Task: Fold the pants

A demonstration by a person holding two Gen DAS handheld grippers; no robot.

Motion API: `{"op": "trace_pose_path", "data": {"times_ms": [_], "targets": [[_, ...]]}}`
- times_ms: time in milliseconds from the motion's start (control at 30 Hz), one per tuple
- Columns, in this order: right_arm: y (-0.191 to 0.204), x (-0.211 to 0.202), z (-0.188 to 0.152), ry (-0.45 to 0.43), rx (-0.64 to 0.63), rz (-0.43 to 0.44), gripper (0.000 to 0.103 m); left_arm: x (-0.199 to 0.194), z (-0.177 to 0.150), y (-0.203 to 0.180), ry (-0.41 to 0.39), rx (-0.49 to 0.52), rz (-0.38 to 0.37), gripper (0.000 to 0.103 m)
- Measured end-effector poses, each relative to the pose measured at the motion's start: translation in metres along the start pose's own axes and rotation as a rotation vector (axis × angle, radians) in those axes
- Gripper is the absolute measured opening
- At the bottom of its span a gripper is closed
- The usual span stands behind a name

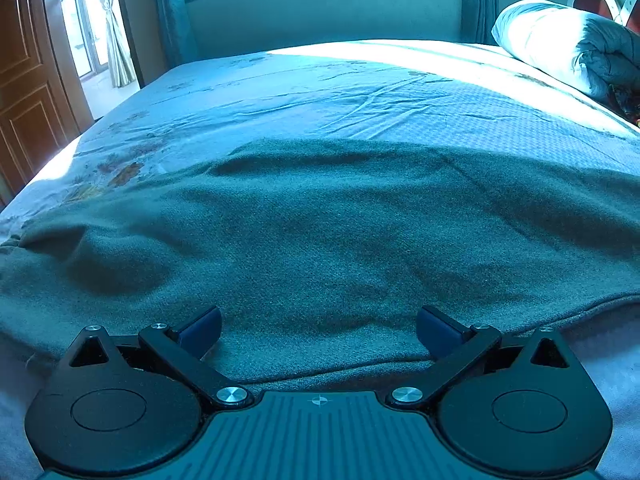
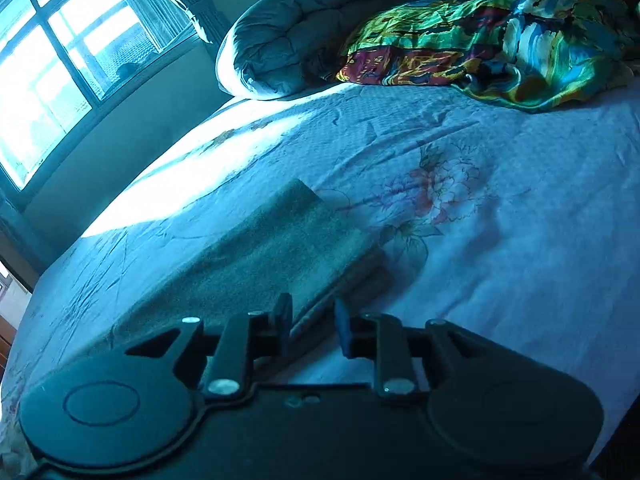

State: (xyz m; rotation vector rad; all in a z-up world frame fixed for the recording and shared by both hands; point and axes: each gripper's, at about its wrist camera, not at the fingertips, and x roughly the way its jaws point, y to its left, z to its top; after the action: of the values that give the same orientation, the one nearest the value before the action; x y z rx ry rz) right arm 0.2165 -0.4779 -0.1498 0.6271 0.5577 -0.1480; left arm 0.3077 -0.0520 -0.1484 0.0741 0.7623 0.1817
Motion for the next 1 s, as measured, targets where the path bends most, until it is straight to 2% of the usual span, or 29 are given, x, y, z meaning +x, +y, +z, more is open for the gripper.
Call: {"op": "trace_pose_path", "data": {"times_ms": [67,200,267,367,400,433,467,533,567,600,667,733,767,800,833,867,933,1000], "targets": [[0.034,-0.003,-0.019,-0.006,-0.144,0.011,0.017,-0.003,0.0,0.001,-0.023,0.0,0.023,0.103],[0.118,0.015,-0.058,0.068,-0.414,0.128,0.016,-0.008,-0.001,0.005,-0.028,0.009,0.03,0.103],[0.153,0.021,-0.076,0.079,-0.496,0.195,0.015,-0.012,-0.003,0.011,-0.033,0.011,0.037,0.103],[0.187,0.043,-0.101,0.131,-0.609,0.182,0.016,-0.01,-0.006,0.029,-0.001,0.001,0.044,0.103],[0.194,0.055,-0.115,0.22,-0.665,0.173,0.018,-0.007,-0.008,0.034,0.021,-0.002,0.034,0.103],[0.196,0.058,-0.125,0.247,-0.703,0.155,0.018,-0.005,-0.01,0.041,0.037,-0.015,0.007,0.103],[0.196,0.051,-0.132,0.22,-0.733,0.155,0.018,-0.004,-0.012,0.047,0.05,-0.026,-0.019,0.103],[0.195,0.043,-0.132,0.227,-0.745,0.15,0.017,-0.009,-0.013,0.051,0.041,-0.02,-0.021,0.103],[0.195,0.038,-0.129,0.216,-0.739,0.148,0.016,-0.015,-0.013,0.053,0.011,-0.024,-0.012,0.103],[0.197,0.028,-0.128,0.163,-0.724,0.161,0.016,-0.02,-0.012,0.053,-0.02,-0.027,-0.006,0.103],[0.203,0.021,-0.126,0.117,-0.714,0.204,0.021,-0.023,-0.009,0.049,-0.063,-0.02,0.001,0.103],[0.21,0.034,-0.131,0.159,-0.728,0.216,0.031,-0.013,-0.01,0.042,-0.041,0.006,-0.002,0.103],[0.21,0.051,-0.134,0.233,-0.739,0.175,0.042,0.0,-0.013,0.038,0.009,0.033,-0.009,0.103],[0.207,0.058,-0.136,0.256,-0.742,0.174,0.043,0.005,-0.015,0.042,0.019,0.007,-0.029,0.103],[0.207,0.056,-0.132,0.245,-0.741,0.182,0.042,0.004,-0.014,0.049,0.019,-0.027,-0.052,0.103],[0.208,0.05,-0.124,0.211,-0.728,0.194,0.04,0.0,-0.012,0.053,0.003,-0.031,-0.045,0.103],[0.211,0.043,-0.104,0.11,-0.688,0.212,0.043,-0.008,-0.008,0.063,-0.09,-0.007,0.047,0.103],[0.22,0.054,-0.086,0.077,-0.657,0.227,0.043,-0.002,-0.001,0.076,-0.096,-0.028,0.075,0.103]]}}
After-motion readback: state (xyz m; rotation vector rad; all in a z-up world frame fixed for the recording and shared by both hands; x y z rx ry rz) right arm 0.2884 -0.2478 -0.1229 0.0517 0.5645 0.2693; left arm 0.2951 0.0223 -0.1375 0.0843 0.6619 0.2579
